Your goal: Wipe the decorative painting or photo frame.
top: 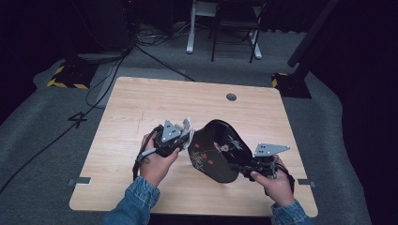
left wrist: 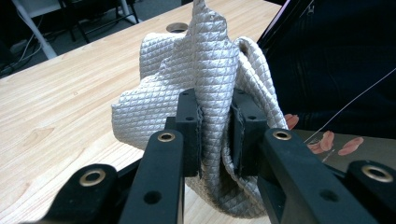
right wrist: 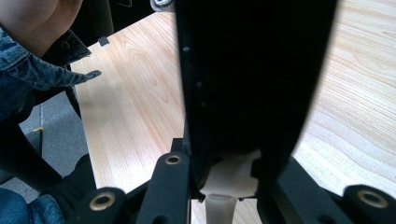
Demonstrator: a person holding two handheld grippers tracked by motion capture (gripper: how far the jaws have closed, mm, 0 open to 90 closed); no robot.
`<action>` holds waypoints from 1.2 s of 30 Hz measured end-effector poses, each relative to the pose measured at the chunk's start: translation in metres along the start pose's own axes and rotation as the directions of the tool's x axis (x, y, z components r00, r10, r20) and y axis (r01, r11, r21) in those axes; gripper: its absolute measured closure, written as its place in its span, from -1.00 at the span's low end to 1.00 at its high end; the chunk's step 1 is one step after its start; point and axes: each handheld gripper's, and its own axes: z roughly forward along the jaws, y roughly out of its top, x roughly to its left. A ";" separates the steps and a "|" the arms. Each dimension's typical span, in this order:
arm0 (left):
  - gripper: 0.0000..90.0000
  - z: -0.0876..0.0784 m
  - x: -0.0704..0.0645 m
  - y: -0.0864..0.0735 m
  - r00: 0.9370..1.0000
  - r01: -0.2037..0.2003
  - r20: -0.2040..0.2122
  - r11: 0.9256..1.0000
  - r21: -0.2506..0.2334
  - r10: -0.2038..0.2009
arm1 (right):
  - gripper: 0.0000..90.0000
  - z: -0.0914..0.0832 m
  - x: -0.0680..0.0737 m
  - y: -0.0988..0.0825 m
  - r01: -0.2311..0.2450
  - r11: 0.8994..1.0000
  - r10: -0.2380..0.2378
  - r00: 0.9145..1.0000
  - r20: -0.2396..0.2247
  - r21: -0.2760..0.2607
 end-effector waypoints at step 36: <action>0.70 0.026 -0.002 -0.033 1.000 0.014 -0.007 0.984 0.177 -0.013 | 0.76 0.001 0.000 0.000 0.001 1.000 -0.001 1.000 0.001 0.004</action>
